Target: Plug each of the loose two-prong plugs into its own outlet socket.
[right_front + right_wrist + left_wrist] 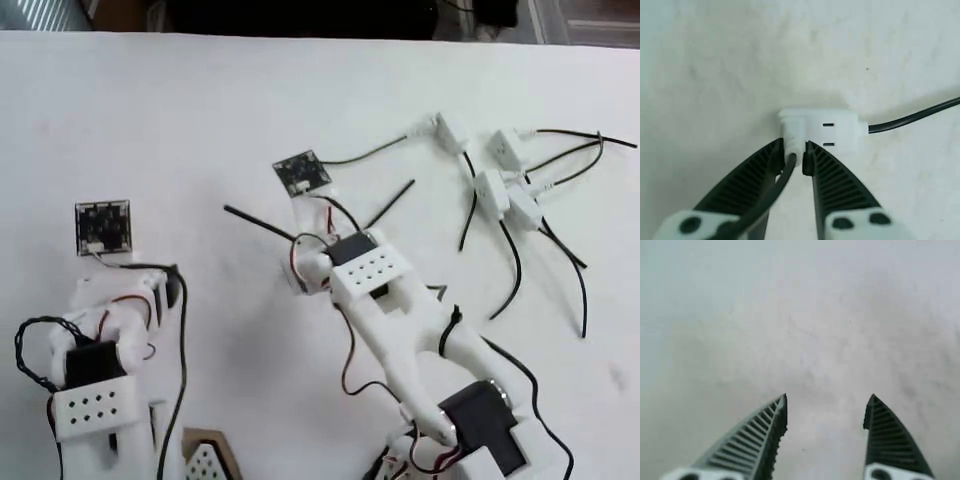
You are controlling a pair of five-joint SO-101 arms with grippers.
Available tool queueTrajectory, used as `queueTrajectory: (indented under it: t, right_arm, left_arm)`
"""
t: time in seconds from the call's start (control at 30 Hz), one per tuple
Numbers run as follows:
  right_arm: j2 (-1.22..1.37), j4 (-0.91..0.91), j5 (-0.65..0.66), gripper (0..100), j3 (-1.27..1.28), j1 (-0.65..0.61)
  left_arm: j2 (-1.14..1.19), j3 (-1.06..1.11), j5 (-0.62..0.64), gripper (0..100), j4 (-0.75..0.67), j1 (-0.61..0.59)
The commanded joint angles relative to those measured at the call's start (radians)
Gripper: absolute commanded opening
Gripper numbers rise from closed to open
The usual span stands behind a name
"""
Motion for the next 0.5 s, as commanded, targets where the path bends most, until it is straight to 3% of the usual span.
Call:
queueTrajectory:
  t: [0.0,0.47]
  right_arm:
    - [-0.025,0.013,0.008,1.7,-0.017,0.007]
    - [0.140,-0.041,0.066,1.7,0.015,-0.028]
  left_arm:
    - [-0.019,-0.002,-0.008,25,-0.018,-0.012]
    - [-0.019,0.000,-0.008,25,-0.018,-0.012]
